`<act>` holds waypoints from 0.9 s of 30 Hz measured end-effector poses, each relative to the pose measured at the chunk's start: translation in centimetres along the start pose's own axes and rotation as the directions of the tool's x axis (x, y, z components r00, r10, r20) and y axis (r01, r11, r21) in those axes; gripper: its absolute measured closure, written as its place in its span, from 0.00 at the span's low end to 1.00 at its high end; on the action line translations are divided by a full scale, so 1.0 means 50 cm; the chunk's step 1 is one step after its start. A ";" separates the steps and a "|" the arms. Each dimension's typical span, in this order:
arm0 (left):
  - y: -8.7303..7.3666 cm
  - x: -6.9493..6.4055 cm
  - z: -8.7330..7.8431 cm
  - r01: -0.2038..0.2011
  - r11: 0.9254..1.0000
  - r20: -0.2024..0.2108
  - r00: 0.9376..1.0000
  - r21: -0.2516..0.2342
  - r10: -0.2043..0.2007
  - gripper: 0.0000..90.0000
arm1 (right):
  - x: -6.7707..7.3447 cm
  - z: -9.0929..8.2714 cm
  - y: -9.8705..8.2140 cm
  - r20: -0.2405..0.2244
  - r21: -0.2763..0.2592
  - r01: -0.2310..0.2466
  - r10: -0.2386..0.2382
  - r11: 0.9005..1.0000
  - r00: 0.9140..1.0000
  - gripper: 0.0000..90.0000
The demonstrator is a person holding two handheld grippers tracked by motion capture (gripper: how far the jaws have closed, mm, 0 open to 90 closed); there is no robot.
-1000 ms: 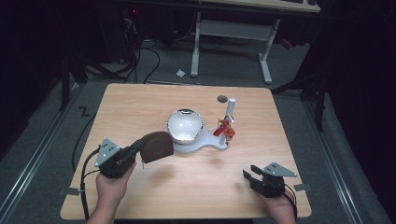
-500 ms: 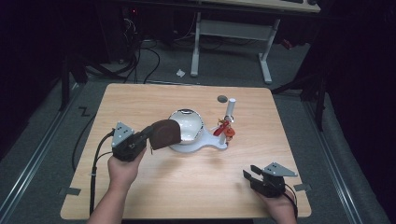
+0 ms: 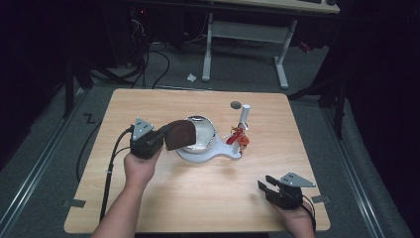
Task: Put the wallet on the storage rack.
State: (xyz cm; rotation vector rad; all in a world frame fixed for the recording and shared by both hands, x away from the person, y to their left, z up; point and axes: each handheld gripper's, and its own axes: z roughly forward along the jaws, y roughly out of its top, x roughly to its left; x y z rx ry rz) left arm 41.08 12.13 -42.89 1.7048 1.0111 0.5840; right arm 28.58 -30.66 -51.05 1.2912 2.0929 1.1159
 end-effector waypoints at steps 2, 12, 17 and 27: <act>0.003 -0.002 0.008 -0.006 1.000 -0.002 1.000 0.014 0.006 0.97 | 0.000 0.000 0.000 -0.001 0.000 0.001 -0.001 1.000 1.000 0.65; 0.011 -0.012 0.026 -0.011 0.999 -0.016 1.000 0.044 0.012 0.96 | -0.001 0.002 0.000 -0.009 0.006 0.001 -0.001 1.000 1.000 0.65; 0.017 -0.017 0.028 -0.016 0.998 -0.025 1.000 0.054 0.017 0.96 | -0.001 0.002 0.000 -0.010 0.006 -0.001 0.001 1.000 1.000 0.65; 0.020 -0.024 0.043 -0.005 0.998 -0.032 0.999 0.063 0.007 0.95 | -0.001 0.003 0.000 -0.014 0.008 0.006 -0.006 1.000 1.000 0.65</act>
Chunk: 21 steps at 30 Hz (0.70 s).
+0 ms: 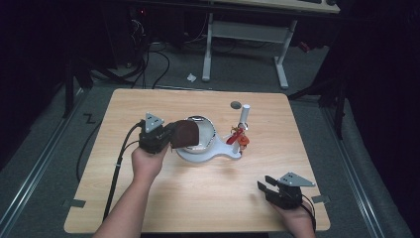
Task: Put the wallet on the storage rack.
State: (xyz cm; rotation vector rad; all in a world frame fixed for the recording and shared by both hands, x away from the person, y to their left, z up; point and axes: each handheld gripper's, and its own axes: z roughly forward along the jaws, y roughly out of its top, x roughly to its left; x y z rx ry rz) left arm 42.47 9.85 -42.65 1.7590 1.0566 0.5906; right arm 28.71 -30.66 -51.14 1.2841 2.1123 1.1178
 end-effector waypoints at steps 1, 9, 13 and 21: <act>0.001 -0.001 0.004 0.004 1.000 0.001 1.000 0.000 -0.004 0.95 | 0.000 0.000 0.000 -0.001 0.000 0.000 0.000 1.000 1.000 0.65; 0.003 -0.005 0.044 0.015 1.000 0.004 1.000 0.012 -0.015 0.95 | -0.001 0.000 -0.001 -0.003 0.006 0.006 -0.006 1.000 1.000 0.65; 0.005 -0.008 0.063 0.018 1.000 0.010 1.000 0.016 -0.018 0.95 | -0.002 0.000 -0.002 -0.003 0.006 0.004 -0.004 1.000 1.000 0.65; 0.002 -0.007 0.088 0.045 0.999 0.031 0.998 0.020 -0.046 0.91 | -0.004 -0.001 -0.003 -0.005 0.007 0.004 -0.004 1.000 1.000 0.64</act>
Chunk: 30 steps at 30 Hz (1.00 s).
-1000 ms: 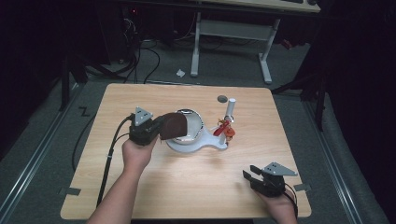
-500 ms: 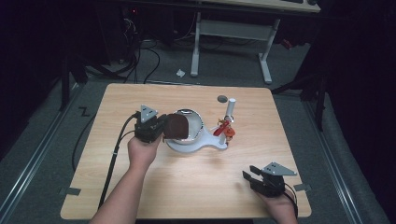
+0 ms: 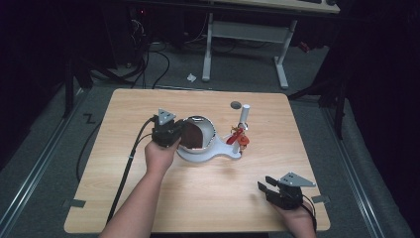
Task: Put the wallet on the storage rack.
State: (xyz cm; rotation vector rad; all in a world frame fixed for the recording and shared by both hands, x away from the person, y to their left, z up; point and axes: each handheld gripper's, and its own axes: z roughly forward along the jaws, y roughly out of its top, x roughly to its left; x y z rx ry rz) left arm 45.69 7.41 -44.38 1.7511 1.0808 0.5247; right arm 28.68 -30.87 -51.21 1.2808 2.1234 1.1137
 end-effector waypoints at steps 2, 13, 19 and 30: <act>0.001 0.002 -0.002 0.006 1.000 0.007 1.000 -0.005 -0.006 0.84 | -0.001 0.001 0.000 -0.001 0.000 0.002 -0.002 1.000 1.000 0.64; 0.000 -0.007 -0.035 -0.015 0.999 0.033 0.999 -0.038 0.016 0.73 | 0.005 0.005 0.000 -0.002 0.008 0.008 -0.008 1.000 1.000 0.64; -0.002 -0.011 -0.052 -0.016 0.999 0.047 0.999 -0.039 0.018 0.69 | 0.004 0.006 0.000 -0.007 0.012 -0.001 0.001 1.000 1.000 0.65; -0.008 -0.014 -0.095 -0.019 0.998 0.057 0.998 -0.063 0.023 0.60 | 0.005 0.008 0.000 -0.013 0.017 0.004 -0.004 1.000 1.000 0.66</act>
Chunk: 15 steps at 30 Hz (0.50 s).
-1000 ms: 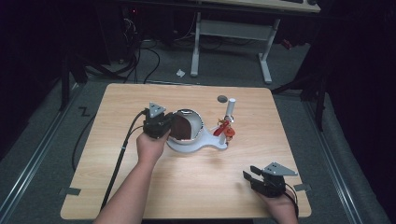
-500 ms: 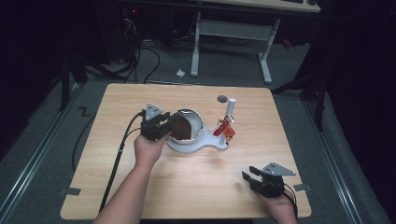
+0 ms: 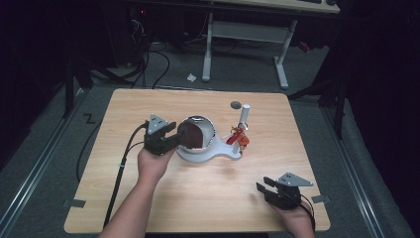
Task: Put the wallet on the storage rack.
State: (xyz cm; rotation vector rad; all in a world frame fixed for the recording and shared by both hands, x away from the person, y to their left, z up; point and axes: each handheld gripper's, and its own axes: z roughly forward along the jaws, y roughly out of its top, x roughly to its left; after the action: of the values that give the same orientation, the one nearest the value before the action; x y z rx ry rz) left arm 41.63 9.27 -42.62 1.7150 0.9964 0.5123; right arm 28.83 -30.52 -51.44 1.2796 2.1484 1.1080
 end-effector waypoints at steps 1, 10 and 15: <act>-0.001 0.000 -0.005 -0.002 1.000 0.002 1.000 0.000 0.002 0.59 | 0.000 0.000 0.000 -0.001 0.000 0.000 0.000 1.000 1.000 0.66; -0.020 0.005 -0.050 -0.024 1.000 0.024 0.999 0.006 0.023 0.51 | 0.001 0.004 0.000 -0.002 0.010 0.006 -0.006 1.000 1.000 0.66; -0.042 0.016 -0.076 -0.012 1.000 0.045 0.999 0.027 0.011 0.47 | 0.003 0.005 -0.001 -0.003 0.014 -0.001 0.001 1.000 1.000 0.66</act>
State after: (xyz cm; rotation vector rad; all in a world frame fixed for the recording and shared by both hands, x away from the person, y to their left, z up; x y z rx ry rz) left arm 38.49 12.30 -43.23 1.7504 0.9658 0.4678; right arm 28.88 -30.29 -51.61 1.2857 2.1614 1.0985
